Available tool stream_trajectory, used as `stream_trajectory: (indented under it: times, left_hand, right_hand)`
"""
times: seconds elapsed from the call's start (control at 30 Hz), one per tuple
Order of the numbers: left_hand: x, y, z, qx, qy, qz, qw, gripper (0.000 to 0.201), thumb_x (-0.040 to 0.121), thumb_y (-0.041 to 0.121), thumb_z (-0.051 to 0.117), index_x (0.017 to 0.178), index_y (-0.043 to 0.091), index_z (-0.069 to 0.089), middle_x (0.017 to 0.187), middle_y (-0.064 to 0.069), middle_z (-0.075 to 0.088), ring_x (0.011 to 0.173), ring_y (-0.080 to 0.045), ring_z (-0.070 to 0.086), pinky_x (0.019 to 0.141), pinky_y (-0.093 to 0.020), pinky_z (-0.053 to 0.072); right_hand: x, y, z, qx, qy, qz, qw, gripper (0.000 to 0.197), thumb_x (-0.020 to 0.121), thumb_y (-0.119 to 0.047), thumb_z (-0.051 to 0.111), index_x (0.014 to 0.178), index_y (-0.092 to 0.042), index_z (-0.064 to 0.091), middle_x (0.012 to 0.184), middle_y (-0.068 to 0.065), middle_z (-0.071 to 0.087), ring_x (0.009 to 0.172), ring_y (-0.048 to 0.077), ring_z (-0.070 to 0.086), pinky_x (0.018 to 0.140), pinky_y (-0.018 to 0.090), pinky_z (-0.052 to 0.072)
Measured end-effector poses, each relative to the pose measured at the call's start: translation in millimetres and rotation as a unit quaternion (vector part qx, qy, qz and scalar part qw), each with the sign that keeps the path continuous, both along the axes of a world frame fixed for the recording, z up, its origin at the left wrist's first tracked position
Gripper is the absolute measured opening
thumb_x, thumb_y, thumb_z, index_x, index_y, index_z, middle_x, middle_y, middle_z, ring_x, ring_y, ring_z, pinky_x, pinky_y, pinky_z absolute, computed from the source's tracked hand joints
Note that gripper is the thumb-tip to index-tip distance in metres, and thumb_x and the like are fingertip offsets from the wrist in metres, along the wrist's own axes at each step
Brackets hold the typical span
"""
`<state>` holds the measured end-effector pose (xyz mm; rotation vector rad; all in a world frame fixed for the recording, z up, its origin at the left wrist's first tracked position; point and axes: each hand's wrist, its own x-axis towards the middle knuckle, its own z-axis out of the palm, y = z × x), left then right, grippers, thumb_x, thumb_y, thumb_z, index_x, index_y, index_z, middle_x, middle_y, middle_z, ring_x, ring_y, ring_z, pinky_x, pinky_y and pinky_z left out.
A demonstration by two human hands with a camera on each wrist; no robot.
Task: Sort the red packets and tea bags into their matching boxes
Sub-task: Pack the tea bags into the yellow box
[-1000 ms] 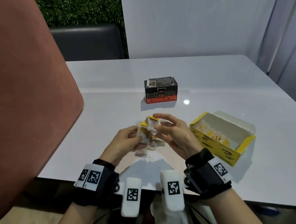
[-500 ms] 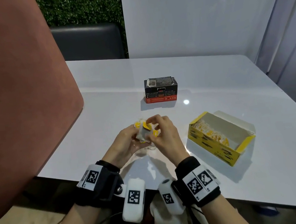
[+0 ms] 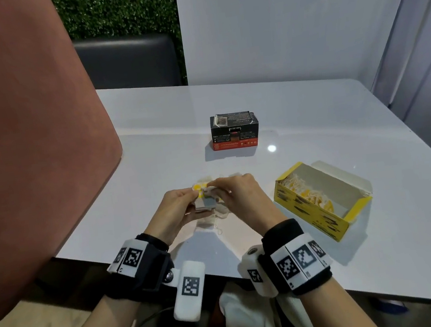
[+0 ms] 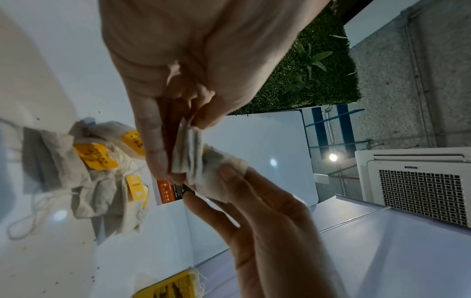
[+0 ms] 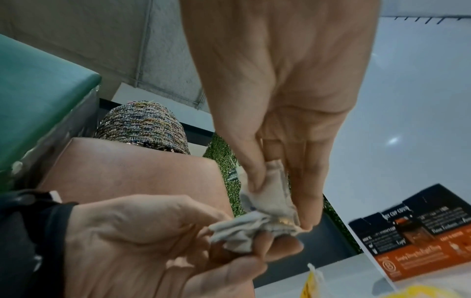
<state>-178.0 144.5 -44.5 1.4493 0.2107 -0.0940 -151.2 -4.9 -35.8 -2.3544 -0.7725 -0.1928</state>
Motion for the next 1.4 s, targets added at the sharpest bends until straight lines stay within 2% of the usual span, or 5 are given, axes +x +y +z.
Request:
stream_trajectory:
  times: [0.23,0.43,0.6,0.97,1.4]
  left_hand:
    - [0,0,3,0.001,0.02,-0.014,1.0,0.026,0.096,0.006,0.045,0.095,-0.012,0.064,0.072,-0.012,0.071,0.07,-0.02,0.071,0.065,-0.024,0.059]
    - [1,-2,0,-0.082,0.026,-0.006,0.996,0.027,0.094,0.0,0.04,0.096,-0.015,0.062,0.09,-0.025,0.067,0.075,-0.02,0.071,0.07,-0.026,0.059]
    - [-4,-1,4,-0.096,0.025,-0.053,0.994,0.028,0.09,-0.002,0.04,0.102,-0.015,0.062,0.097,-0.025,0.068,0.093,-0.026,0.068,0.088,-0.032,0.055]
    - [-7,-8,0,-0.126,0.064,-0.067,0.988,0.021,0.089,-0.005,0.043,0.095,-0.007,0.063,0.092,-0.018,0.069,0.092,-0.026,0.067,0.086,-0.03,0.056]
    - [-7,-17,-6,-0.132,0.072,-0.015,0.988,0.02,0.091,-0.01,0.041,0.097,-0.011,0.06,0.082,-0.016,0.068,0.068,-0.014,0.07,0.06,-0.02,0.056]
  right_hand:
    - [-7,2,9,0.059,-0.094,0.003,0.994,0.023,0.092,-0.015,0.051,0.105,-0.005,0.068,0.096,0.014,0.072,0.089,0.033,0.066,0.08,0.04,0.05]
    - [-10,3,-11,-0.09,-0.036,0.062,0.993,0.043,0.095,-0.012,0.047,0.138,-0.009,0.044,0.141,0.011,0.048,0.13,0.027,0.044,0.107,0.034,0.035]
    - [-6,-1,-3,-0.09,-0.057,0.064,0.992,0.026,0.092,-0.008,0.048,0.114,-0.01,0.062,0.104,0.012,0.067,0.095,0.03,0.059,0.078,0.03,0.039]
    - [1,-4,20,-0.034,0.026,0.043,0.998,0.021,0.091,-0.006,0.048,0.088,-0.001,0.068,0.083,0.019,0.068,0.071,0.024,0.045,0.064,0.025,0.026]
    - [-16,11,8,-0.206,-0.084,0.023,0.975,0.023,0.088,0.002,0.045,0.109,0.002,0.055,0.106,0.021,0.061,0.102,0.035,0.056,0.075,0.041,0.044]
